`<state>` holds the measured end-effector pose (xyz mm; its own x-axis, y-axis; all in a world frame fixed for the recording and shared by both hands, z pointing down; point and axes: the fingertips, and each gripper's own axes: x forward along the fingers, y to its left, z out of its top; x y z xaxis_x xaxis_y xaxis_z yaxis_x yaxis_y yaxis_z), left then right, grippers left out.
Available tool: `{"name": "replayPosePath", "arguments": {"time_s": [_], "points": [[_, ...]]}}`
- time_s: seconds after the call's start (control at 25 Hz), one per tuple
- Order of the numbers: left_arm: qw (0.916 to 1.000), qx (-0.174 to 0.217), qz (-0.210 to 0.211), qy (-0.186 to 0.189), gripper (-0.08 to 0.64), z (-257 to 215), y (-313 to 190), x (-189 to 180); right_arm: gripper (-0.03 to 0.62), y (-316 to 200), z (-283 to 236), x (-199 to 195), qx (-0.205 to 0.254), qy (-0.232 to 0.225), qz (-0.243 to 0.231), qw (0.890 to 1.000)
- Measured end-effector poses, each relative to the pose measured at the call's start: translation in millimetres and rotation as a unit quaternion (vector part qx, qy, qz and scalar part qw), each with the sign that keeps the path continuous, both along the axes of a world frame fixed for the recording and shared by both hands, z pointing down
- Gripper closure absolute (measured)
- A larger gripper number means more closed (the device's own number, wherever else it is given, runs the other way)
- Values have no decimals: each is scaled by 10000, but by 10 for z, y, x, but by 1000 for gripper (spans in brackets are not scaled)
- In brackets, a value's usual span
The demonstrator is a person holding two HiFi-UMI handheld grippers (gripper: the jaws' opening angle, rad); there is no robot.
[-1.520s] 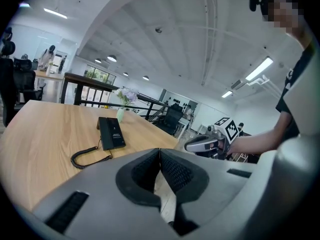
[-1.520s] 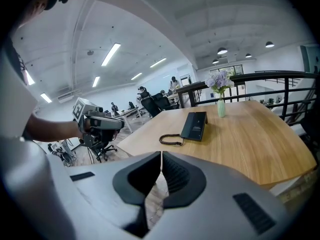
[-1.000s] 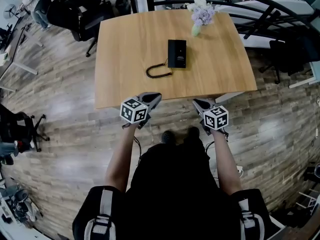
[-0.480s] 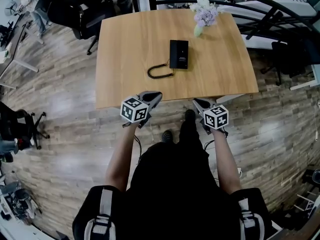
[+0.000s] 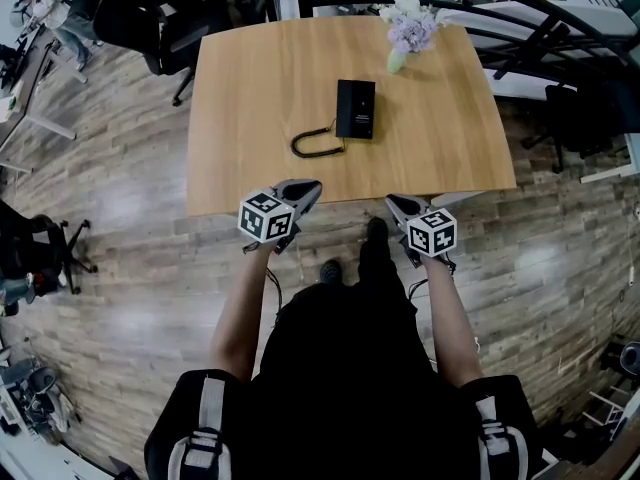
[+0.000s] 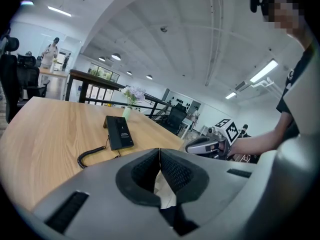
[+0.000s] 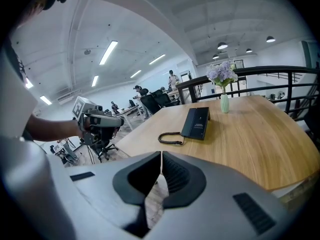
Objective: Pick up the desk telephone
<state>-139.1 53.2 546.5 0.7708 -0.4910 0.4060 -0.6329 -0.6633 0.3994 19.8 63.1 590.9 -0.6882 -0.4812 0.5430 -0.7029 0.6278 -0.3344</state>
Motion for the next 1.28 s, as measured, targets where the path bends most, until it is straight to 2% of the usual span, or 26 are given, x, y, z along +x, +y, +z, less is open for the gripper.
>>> {"name": "replayPosePath", "arguments": {"time_s": [0.4,0.92,1.28], "points": [[9999,-122,-103,-17,538,67,-273,158,566,-286,67,113,-142,-17,-145,9998],[9993,-227,-222,175,538,158,-915,657,566,-933,96,575,-271,173,-328,9989],[9980,-277,-524,211,538,161,-1253,745,566,-1406,89,656,-289,182,-610,9976]]}}
